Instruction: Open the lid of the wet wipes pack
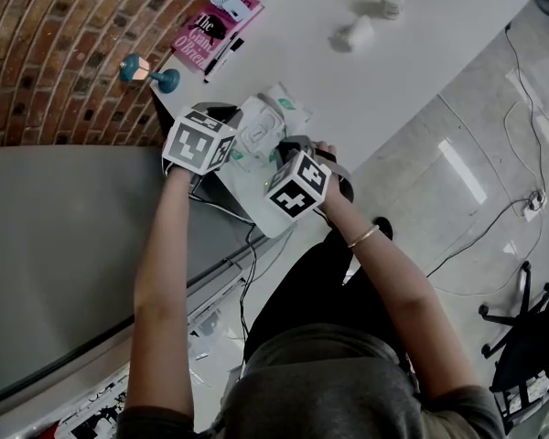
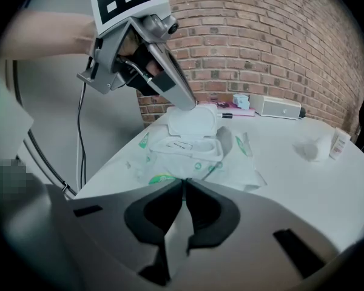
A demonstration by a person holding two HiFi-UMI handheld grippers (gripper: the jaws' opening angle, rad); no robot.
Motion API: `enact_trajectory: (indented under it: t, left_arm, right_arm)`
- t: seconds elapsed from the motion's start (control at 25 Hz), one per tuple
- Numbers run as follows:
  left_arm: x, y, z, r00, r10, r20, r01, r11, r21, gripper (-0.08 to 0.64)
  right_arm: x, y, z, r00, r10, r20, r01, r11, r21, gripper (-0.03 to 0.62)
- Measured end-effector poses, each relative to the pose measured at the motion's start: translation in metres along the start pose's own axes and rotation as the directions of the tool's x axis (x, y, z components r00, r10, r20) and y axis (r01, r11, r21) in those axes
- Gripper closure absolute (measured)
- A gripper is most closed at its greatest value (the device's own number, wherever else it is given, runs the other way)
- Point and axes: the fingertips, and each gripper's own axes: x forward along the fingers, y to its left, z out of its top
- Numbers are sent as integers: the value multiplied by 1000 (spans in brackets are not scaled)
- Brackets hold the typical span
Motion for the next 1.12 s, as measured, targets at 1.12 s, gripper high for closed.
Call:
enact_trajectory:
  t: [1.12]
  left_arm:
    - [41, 35, -11, 999, -9, -33, 6, 996, -89, 508]
  right_arm:
    - [1, 1, 1, 1000, 0, -1, 0, 1000, 5, 568]
